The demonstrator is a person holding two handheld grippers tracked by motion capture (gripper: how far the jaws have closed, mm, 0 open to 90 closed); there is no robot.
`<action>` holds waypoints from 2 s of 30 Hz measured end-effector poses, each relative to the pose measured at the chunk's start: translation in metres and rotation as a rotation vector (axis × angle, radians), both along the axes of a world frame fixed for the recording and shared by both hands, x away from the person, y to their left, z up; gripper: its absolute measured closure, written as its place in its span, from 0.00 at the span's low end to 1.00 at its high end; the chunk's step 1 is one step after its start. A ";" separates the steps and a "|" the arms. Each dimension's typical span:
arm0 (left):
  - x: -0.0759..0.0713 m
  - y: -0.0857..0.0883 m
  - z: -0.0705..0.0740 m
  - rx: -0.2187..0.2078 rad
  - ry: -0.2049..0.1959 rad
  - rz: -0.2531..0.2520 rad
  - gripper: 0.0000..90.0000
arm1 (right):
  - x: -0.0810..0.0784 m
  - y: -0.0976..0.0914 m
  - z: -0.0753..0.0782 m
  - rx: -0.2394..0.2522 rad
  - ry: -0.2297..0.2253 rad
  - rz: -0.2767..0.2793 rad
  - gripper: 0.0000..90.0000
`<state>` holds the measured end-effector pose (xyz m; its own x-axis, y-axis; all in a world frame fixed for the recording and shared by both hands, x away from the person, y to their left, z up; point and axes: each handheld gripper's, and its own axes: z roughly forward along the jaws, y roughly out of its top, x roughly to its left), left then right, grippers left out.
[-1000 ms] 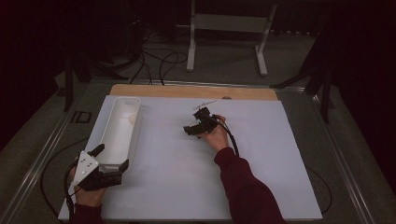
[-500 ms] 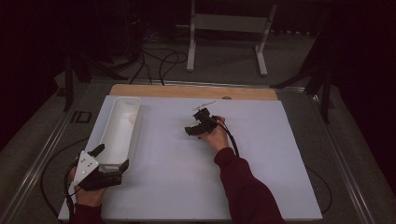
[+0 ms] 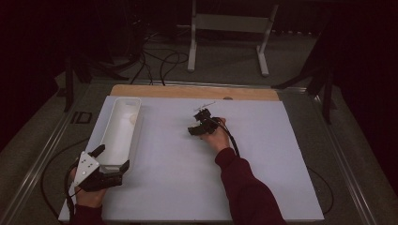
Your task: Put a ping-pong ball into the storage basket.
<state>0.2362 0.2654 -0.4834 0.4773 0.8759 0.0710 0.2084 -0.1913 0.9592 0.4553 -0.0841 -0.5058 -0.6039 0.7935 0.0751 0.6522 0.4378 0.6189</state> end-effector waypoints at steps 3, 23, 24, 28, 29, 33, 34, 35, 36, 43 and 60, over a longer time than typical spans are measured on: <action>0.000 0.000 0.000 0.001 0.000 0.000 0.01 | 0.000 0.001 -0.001 -0.001 0.005 0.000 0.39; 0.000 0.001 0.000 -0.001 -0.003 0.000 0.01 | 0.000 0.009 -0.001 -0.023 0.019 0.024 0.56; 0.000 0.001 0.000 -0.001 -0.003 0.000 0.01 | -0.001 0.009 0.000 -0.022 0.013 0.034 0.56; 0.000 0.000 0.000 -0.002 -0.003 -0.001 0.01 | -0.004 0.012 0.005 -0.020 0.001 0.056 0.56; 0.000 0.000 0.000 -0.002 -0.003 -0.001 0.01 | -0.005 0.012 0.006 -0.020 0.000 0.060 0.56; 0.000 0.000 0.000 -0.002 -0.004 -0.001 0.01 | -0.008 0.014 0.010 -0.018 -0.002 0.076 0.56; 0.000 0.000 0.000 -0.002 -0.003 -0.001 0.01 | -0.009 0.015 0.011 -0.018 -0.003 0.080 0.56; 0.000 0.000 0.000 -0.002 -0.003 -0.001 0.01 | -0.009 0.015 0.012 -0.017 -0.003 0.083 0.56; 0.000 0.000 0.000 -0.002 -0.004 -0.001 0.01 | -0.010 0.015 0.013 -0.018 -0.004 0.085 0.56; 0.000 0.000 0.000 -0.002 -0.004 -0.002 0.01 | -0.014 0.017 0.018 -0.015 -0.011 0.103 0.56; 0.000 0.000 0.000 -0.001 -0.002 -0.003 0.01 | -0.023 0.022 0.035 -0.004 -0.032 0.149 0.56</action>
